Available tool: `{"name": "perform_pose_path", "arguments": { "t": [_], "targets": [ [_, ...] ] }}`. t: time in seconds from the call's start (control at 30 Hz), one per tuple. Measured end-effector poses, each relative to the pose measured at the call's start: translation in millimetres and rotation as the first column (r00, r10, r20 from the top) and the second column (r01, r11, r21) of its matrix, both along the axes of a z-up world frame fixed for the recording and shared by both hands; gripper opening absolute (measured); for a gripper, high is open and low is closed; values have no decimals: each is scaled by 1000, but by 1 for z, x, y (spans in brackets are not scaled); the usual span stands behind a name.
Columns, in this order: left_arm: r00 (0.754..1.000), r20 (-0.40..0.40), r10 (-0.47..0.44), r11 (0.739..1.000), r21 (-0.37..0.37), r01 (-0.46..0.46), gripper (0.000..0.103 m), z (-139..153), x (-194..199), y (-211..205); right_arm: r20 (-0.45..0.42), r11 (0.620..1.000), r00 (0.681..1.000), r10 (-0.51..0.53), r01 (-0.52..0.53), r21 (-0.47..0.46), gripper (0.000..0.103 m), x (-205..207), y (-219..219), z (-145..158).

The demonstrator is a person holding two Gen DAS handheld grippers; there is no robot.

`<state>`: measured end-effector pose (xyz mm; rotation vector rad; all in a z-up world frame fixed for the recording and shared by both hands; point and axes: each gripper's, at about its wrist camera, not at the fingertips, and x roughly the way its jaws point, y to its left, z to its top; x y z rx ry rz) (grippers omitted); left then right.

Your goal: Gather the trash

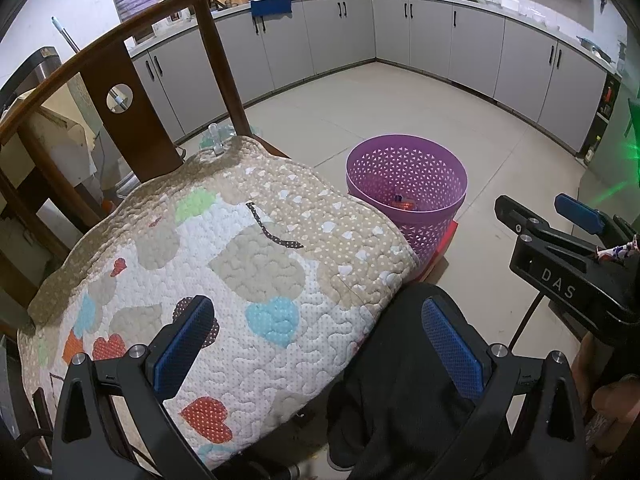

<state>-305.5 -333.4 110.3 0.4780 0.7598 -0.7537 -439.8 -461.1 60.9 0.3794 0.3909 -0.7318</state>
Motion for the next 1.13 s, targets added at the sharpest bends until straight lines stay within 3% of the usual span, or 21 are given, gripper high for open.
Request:
{"name": "perform_pose_path", "arguments": {
  "t": [1.13],
  "targets": [
    [999, -43, -31, 1000, -5, 31, 103, -7, -2, -2, 4, 1000, 1000, 9, -10, 24, 83, 2, -1, -7]
  ]
}}
